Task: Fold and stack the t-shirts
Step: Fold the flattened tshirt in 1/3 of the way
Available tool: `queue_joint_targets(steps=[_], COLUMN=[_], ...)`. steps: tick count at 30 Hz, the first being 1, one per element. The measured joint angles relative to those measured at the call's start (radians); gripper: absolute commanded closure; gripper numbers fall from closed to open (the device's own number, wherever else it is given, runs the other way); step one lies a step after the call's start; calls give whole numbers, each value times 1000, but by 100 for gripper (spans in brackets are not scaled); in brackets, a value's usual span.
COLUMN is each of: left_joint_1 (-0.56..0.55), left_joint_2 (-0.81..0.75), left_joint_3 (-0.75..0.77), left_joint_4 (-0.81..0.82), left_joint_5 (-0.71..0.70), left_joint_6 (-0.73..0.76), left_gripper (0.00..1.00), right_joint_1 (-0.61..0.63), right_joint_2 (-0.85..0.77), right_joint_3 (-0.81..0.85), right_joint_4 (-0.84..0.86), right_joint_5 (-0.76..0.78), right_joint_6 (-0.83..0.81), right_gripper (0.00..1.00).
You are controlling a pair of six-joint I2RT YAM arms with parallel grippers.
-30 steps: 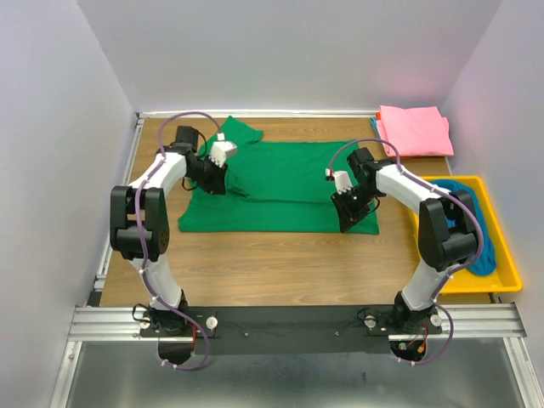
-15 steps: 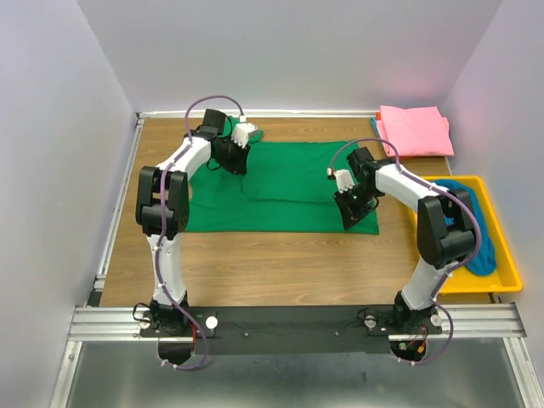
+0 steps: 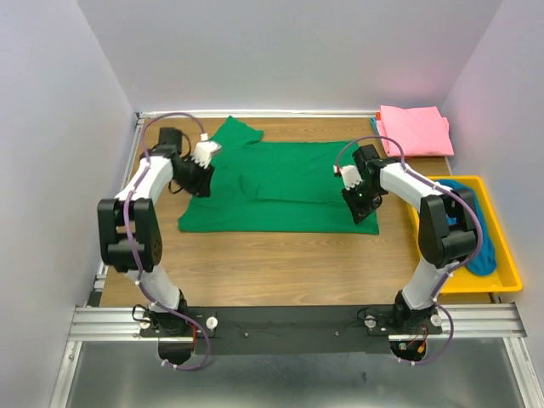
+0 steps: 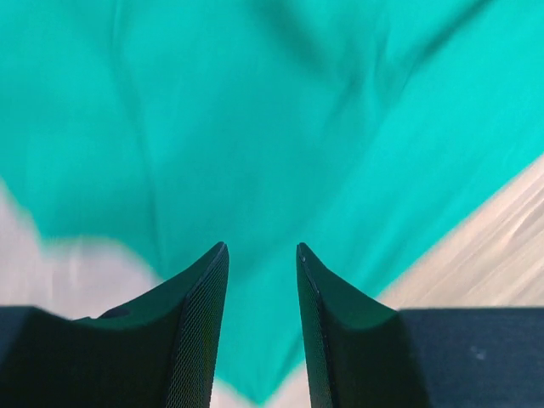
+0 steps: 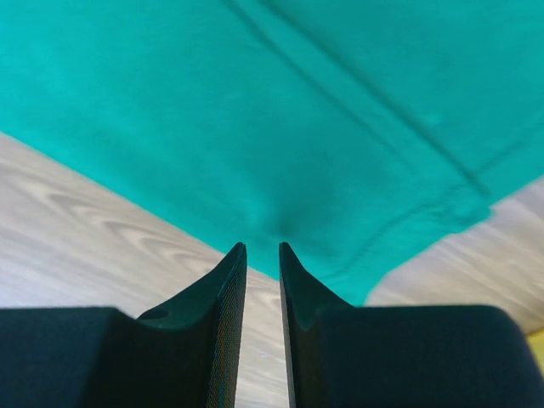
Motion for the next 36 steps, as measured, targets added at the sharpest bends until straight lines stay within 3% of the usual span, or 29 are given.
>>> queue_joint_targets(steps=[3, 9, 13, 22, 29, 36], left_joint_1=[75, 83, 102, 103, 110, 110], left_joint_2=[-108, -143, -158, -241, -273, -271], left_joint_3=[-142, -366, -402, -486, -468, -283], left_joint_4=[-36, -15, 21, 32, -99, -172], left_joint_5=[-47, -151, -186, -243, -267, -224], left_joint_6=[54, 110, 118, 141, 162, 161], left_gripper=[54, 57, 62, 63, 58, 53], right_joint_1=[-8, -10, -6, -2, -2, -5], right_joint_2=[2, 34, 23, -56, -90, -95], right_joint_3=[-3, -42, -63, -148, -136, -39], right_joint_4=[22, 73, 97, 136, -12, -56], right_joint_5=[36, 105, 135, 163, 121, 86], right_joint_6=[-16, -35, -50, -72, -75, -75], right_gripper=[71, 71, 71, 65, 61, 61])
